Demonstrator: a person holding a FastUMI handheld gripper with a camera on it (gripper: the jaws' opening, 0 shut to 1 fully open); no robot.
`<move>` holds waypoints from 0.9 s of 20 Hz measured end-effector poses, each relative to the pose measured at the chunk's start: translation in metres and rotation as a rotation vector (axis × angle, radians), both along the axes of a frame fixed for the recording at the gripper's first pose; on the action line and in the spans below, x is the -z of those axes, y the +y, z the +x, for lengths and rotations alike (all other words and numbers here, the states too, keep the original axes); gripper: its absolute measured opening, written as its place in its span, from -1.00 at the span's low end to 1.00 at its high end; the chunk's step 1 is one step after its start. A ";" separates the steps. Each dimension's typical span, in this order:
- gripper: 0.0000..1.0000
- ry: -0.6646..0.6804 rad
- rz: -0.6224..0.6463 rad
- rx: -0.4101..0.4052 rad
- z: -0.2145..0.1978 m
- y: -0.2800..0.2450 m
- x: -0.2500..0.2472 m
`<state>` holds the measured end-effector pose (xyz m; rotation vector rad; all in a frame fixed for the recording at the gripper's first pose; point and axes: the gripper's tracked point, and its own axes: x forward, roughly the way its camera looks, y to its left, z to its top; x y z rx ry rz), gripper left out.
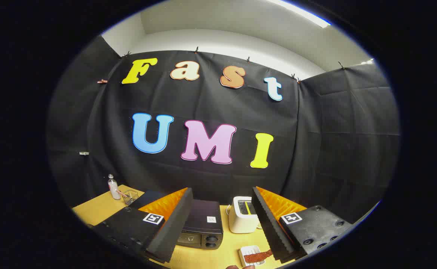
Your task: Open the toaster oven, put the food inside, and close the toaster oven door.
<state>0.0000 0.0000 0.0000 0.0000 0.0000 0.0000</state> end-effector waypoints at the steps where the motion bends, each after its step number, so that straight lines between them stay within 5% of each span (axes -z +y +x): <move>1: 0.95 0.000 0.001 -0.001 0.000 0.002 0.000; 18: 0.95 0.000 -0.007 -0.061 0.009 0.065 0.017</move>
